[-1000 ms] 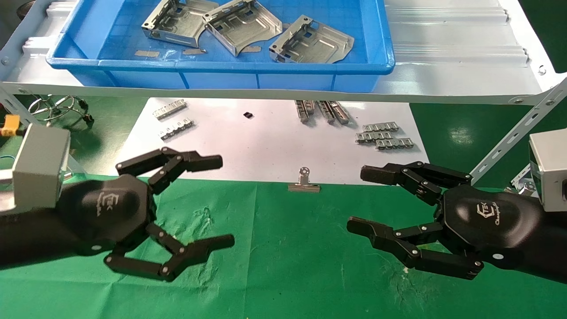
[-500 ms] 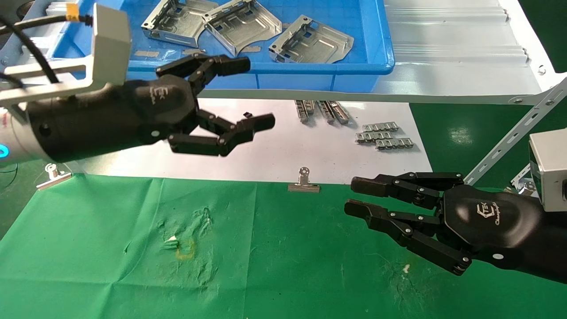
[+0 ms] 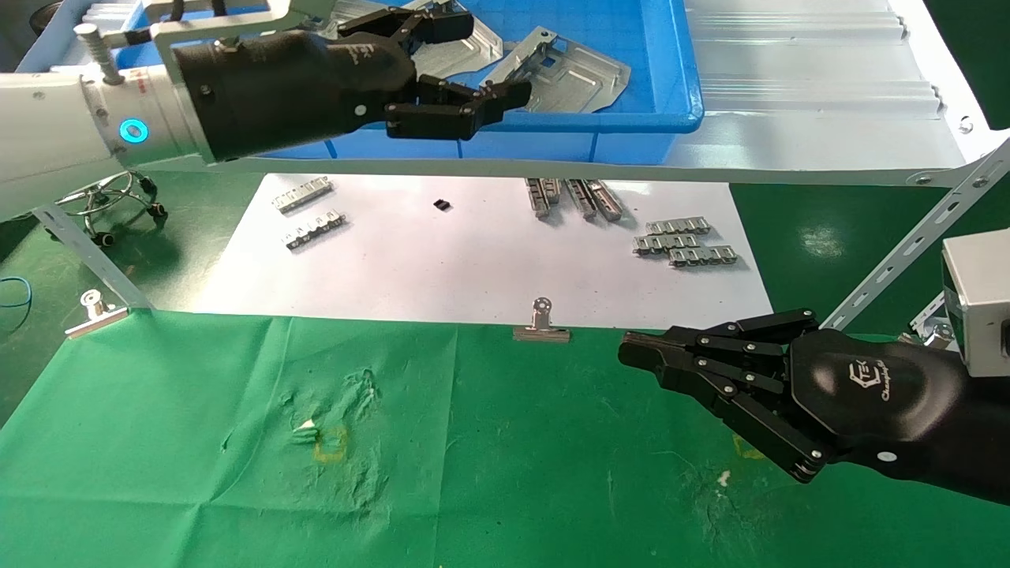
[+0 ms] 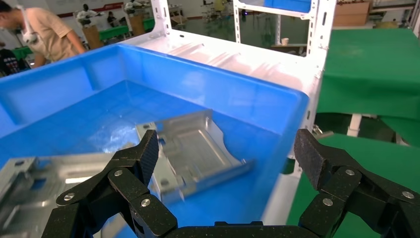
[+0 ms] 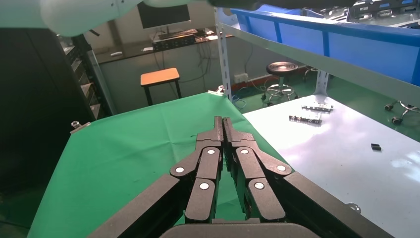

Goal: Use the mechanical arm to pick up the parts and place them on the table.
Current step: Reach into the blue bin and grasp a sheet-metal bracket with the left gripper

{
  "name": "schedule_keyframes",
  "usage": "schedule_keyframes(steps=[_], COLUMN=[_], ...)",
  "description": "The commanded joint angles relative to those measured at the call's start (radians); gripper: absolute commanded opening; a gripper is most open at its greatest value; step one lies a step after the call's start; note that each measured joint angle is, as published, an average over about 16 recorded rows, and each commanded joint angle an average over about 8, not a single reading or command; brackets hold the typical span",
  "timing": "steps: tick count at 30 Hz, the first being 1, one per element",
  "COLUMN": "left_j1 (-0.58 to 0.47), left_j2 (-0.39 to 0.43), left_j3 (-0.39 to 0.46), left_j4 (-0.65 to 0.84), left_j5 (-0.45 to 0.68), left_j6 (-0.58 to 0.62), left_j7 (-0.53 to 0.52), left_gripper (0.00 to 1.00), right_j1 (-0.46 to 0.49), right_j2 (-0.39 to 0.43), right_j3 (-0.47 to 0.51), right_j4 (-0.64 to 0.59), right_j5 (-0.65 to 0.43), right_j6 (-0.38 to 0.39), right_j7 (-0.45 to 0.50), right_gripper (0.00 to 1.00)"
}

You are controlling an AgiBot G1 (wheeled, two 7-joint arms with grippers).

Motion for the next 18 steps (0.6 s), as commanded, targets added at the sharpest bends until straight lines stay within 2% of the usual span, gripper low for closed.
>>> schedule_keyframes(steps=[1, 10, 18], left_j1=[-0.044, -0.191, -0.210], left_j2=[0.032, 0.163, 0.201], left_j3=[0.011, 0.057, 0.084], left_j4=[0.069, 0.296, 0.325], left_j5=[0.018, 0.107, 0.107], left_j6=[-0.002, -0.193, -0.250], left_j7=[0.021, 0.063, 0.011], left_gripper=[1.00, 1.00, 1.00], right_j1=[0.000, 0.000, 0.000], right_j2=[0.000, 0.000, 0.000], right_j3=[0.000, 0.000, 0.000], right_j4=[0.000, 0.000, 0.000], right_j5=[0.000, 0.000, 0.000], right_j6=[0.000, 0.000, 0.000], right_j7=[0.000, 0.000, 0.000], right_gripper=[0.00, 0.00, 0.00])
